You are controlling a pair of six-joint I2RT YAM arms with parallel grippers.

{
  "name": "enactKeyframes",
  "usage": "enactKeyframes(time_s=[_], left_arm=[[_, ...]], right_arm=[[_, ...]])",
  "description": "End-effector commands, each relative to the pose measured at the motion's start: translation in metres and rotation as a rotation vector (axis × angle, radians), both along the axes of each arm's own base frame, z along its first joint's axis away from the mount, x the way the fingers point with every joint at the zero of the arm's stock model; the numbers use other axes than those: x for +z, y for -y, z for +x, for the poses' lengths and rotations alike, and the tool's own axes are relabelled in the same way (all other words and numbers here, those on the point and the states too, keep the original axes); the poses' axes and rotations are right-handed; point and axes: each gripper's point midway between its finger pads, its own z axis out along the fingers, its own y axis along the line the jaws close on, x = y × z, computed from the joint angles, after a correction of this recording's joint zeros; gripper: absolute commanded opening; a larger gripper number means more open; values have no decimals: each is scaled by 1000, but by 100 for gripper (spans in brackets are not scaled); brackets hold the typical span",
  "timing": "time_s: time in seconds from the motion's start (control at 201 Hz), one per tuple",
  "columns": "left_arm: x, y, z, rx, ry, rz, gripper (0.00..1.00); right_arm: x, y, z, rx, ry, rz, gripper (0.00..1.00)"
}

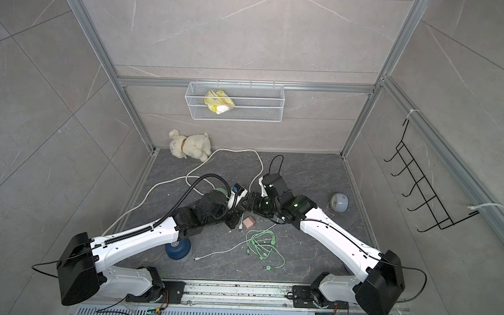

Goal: Charge the cordless meat grinders
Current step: Pick up the charging cable from the center of the board.

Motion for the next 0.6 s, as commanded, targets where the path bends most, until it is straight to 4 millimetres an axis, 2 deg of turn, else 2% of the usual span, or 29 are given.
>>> enactKeyframes(time_s=[0.0, 0.129, 0.259, 0.344, 0.478, 0.518, 0.553, 0.592], left_arm=[[22, 5, -5, -43, 56, -62, 0], [24, 6, -6, -53, 67, -74, 0], [27, 8, -7, -65, 72, -91, 0], [27, 8, -6, -64, 79, -79, 0], [34, 5, 2, -21, 98, -73, 0], [36, 4, 4, -9, 103, -77, 0], [38, 3, 5, 1, 104, -83, 12], [39, 1, 5, 14, 106, -90, 30]], right_arm=[[8, 7, 10, -87, 27, 12, 57], [-6, 12, 13, -131, -11, -15, 50], [-7, 5, 18, -137, -23, 16, 41], [-5, 2, 20, -135, -26, 24, 28], [-2, 0, 21, -132, -27, 40, 1], [0, 1, 21, -130, -24, 51, 0], [3, 2, 22, -146, -37, 74, 0], [8, 5, 23, -152, -32, 85, 0]])
